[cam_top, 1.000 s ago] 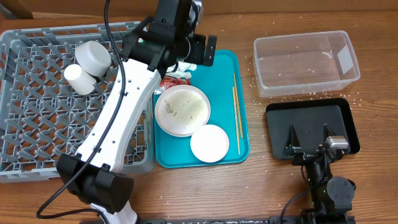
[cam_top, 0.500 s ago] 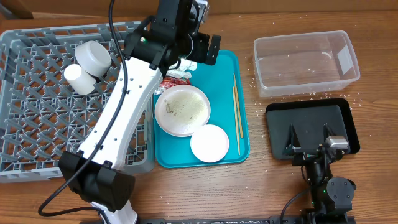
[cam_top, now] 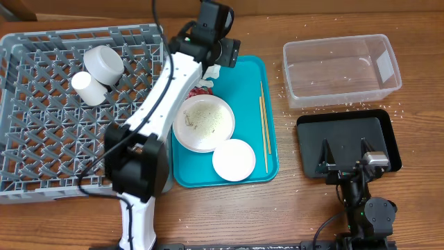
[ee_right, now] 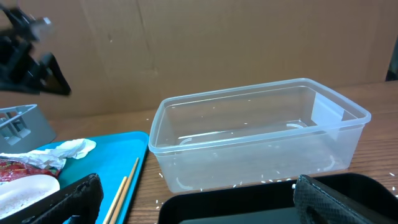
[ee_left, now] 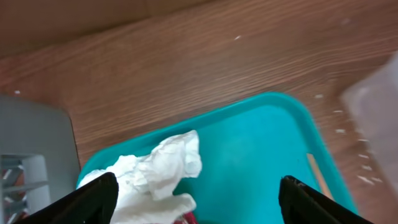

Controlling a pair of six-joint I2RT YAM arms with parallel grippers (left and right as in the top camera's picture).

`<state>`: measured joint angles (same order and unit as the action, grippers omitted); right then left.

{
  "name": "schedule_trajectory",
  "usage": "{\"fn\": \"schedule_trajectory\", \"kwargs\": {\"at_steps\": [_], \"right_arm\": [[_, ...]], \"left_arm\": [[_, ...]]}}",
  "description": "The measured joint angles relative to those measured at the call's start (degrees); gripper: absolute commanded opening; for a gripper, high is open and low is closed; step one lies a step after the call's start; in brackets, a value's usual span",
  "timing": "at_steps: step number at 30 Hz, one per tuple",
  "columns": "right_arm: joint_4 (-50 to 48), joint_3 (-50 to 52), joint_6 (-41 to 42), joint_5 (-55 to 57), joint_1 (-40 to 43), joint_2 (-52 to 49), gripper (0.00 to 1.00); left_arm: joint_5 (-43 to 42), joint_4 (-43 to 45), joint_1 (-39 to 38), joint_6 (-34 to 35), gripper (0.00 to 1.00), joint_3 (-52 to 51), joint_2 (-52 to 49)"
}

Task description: Sort waste into correct bins and load items into the dishwasher

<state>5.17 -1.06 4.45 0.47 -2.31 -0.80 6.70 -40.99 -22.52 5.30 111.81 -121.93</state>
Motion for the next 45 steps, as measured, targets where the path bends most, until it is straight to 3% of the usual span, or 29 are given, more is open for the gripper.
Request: {"fn": "schedule_trajectory", "kwargs": {"at_steps": [18, 28, 31, 33, 40, 45], "right_arm": [[-0.02, 0.00, 0.02, 0.02, 0.02, 0.00, 1.00], [-0.02, 0.00, 0.00, 0.02, 0.00, 0.00, 1.00], [0.00, 0.00, 0.02, 0.00, 0.00, 0.00, 1.00], [-0.02, 0.00, 0.02, 0.00, 0.00, 0.00, 1.00], [-0.02, 0.00, -0.02, -0.02, 0.00, 0.00, 1.00], [0.00, 0.00, 0.02, 0.02, 0.00, 0.00, 1.00]], "left_arm": [[2.19, 1.66, 0.00, -5.75, 0.83, -0.09, -8.33], [2.16, -0.20, 0.02, -2.10, 0.84, 0.00, -8.70], [2.16, -1.38, 0.02, 0.76, 0.86, 0.00, -6.62], [2.21, -1.42, 0.02, 2.10, 1.00, 0.15, -3.72], [4.74, -3.93, 1.29, 3.80, 1.00, 2.10, 10.25], [5.79, -10.62, 4.98, 4.26, 1.00, 3.56, 15.32]]}}
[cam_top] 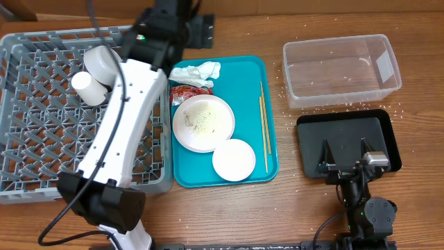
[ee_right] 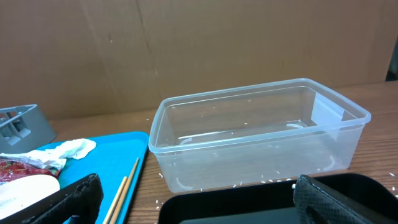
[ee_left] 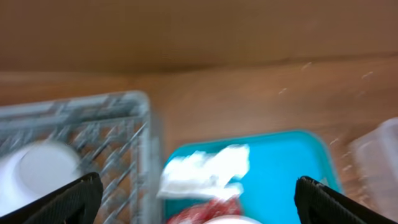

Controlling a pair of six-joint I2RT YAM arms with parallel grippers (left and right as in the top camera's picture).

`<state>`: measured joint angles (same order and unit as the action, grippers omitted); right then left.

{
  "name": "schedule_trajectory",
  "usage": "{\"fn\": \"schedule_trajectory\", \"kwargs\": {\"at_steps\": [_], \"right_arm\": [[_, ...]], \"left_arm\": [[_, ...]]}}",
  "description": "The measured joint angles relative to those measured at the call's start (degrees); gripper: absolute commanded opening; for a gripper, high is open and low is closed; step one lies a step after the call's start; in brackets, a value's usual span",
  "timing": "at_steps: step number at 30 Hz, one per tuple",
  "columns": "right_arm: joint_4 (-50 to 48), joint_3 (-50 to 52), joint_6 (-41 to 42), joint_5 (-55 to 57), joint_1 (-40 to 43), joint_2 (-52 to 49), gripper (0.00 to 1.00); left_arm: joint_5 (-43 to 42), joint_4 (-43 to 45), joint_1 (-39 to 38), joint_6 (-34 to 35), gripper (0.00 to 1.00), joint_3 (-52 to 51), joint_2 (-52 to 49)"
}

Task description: Sort waste into correct bins and load items into the dishwasher

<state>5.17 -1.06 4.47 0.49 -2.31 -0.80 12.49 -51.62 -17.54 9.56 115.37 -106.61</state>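
Note:
My left gripper [cam_top: 199, 32] hangs open and empty, high over the far left corner of the teal tray [cam_top: 250, 69]. In the blurred left wrist view, the crumpled white napkin [ee_left: 203, 172] and the red wrapper [ee_left: 205, 211] lie below between the fingers [ee_left: 68, 200]. On the tray lie the napkin [cam_top: 199, 71], the wrapper [cam_top: 187, 93], a soiled white bowl [cam_top: 203, 123], a small white plate [cam_top: 234, 160] and chopsticks [cam_top: 263, 125]. My right gripper [ee_right: 199, 205] rests open over the black bin [cam_top: 349, 139].
A grey dish rack [cam_top: 41, 139] fills the left side and holds two white cups [cam_top: 103, 64] near its back right corner. A clear plastic bin [cam_top: 341, 69] stands at the back right, with rice grains scattered around it. A cardboard wall runs along the back.
My left gripper was over the tray's far edge, near the napkin, and is now further left, back and higher, still open and empty. The right arm has not moved.

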Motion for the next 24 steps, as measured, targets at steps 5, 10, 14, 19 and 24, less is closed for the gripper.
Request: {"fn": "schedule_trajectory", "kwargs": {"at_steps": [5, 10, 14, 19, 24], "right_arm": [[0.00, 0.00, -0.02, 0.00, 0.00, 0.00, 1.00], [0.00, 0.00, -0.02, 0.00, 0.00, 0.00, 1.00], [-0.02, 0.00, 0.00, 0.00, 0.00, 0.00, 1.00], [-0.02, 0.00, 0.00, -0.02, 0.00, 0.00, 1.00], [-0.02, 0.00, -0.02, -0.02, 0.00, 0.00, 1.00]], "left_arm": [[0.24, -9.16, 3.30, 2.21, 1.00, -0.39, -0.74], [0.22, -10.47, 5.97, 5.84, 1.00, -0.50, -1.05], [0.22, -12.02, 7.54, 8.46, 1.00, -0.52, -1.05], [0.22, -13.16, 7.89, 9.73, 1.00, -0.52, -1.05], [0.22, -13.16, 7.89, 10.03, 1.00, -0.52, -1.05]]}}
